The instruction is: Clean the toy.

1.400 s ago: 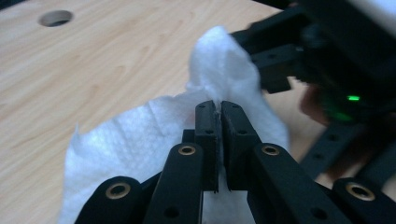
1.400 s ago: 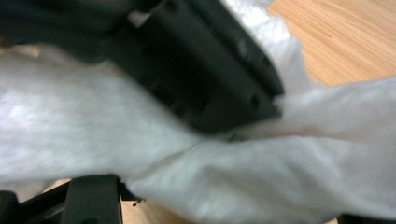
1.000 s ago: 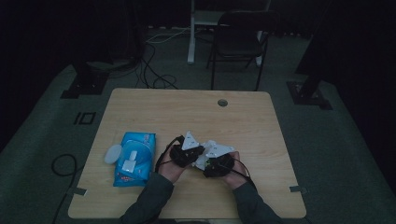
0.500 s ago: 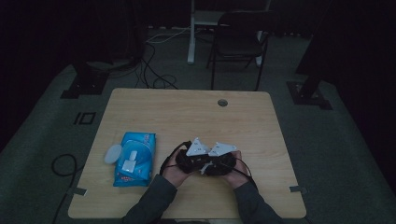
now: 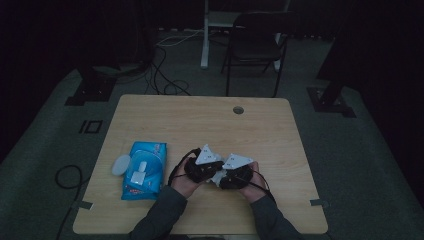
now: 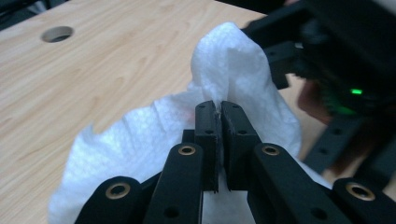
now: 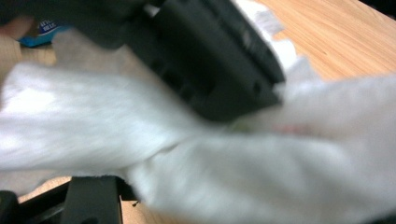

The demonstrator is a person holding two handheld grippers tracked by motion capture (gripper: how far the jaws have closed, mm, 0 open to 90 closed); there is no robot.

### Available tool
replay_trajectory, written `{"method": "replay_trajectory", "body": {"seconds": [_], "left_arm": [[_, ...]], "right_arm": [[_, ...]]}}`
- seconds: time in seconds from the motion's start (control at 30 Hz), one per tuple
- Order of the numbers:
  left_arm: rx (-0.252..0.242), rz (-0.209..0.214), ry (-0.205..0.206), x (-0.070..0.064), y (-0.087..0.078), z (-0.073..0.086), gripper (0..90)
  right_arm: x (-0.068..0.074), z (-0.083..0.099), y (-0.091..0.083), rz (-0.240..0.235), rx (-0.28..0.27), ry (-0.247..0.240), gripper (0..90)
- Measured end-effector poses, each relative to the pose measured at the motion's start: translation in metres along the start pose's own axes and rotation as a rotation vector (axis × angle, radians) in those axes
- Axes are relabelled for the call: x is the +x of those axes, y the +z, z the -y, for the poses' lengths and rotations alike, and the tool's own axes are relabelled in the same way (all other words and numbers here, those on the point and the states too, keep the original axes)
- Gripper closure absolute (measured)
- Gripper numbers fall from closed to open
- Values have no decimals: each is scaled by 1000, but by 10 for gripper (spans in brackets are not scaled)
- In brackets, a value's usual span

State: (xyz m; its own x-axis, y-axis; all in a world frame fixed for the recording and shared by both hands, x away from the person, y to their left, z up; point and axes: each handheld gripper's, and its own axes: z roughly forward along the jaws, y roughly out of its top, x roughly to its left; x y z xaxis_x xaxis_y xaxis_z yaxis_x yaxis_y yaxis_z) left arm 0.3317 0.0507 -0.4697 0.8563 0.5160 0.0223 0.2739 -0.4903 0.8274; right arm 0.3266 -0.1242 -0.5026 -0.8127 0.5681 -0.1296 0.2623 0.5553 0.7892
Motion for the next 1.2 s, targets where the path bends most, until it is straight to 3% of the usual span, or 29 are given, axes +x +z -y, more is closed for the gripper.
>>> {"method": "replay_trajectory", "body": {"seconds": [0.3,0.77,1.2], "left_arm": [[-17,-38,-37,15,-7,-1,869],[-14,-30,-47,28,-8,-8,869],[10,23,-45,37,-6,-14,869]], "right_arm": [[7,-2,-1,-18,-15,-40,339],[29,-9,-7,51,-62,-217,339],[51,-11,-7,280,-48,-477,339]]}}
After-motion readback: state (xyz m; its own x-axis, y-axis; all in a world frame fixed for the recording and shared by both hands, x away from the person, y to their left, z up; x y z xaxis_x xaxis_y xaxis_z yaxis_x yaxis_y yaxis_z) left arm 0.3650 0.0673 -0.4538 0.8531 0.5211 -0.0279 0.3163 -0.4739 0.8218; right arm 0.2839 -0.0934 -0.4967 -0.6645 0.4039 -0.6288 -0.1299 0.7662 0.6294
